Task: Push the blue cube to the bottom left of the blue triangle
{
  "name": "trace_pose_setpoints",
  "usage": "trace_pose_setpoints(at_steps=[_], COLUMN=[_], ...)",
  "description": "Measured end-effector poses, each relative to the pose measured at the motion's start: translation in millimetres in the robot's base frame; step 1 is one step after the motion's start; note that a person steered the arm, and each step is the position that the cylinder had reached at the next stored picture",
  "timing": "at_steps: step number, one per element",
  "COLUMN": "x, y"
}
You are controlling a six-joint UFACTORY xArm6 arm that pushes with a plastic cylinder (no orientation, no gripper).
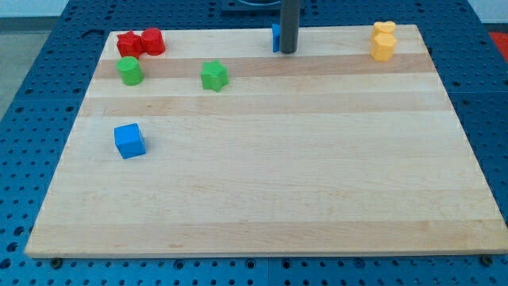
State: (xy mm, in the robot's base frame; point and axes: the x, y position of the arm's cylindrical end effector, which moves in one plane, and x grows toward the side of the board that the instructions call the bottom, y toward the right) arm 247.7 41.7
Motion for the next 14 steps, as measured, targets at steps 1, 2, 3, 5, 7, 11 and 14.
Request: trace_pose_setpoints(at_steps=[1, 2, 3, 5, 7, 11, 14], x=[-0.9, 49.4, 131.1, 235.4, 280.1, 225.4, 215.7], y=[-1.2, 15.0, 14.9, -115.3, -295.0, -209.7, -145.4])
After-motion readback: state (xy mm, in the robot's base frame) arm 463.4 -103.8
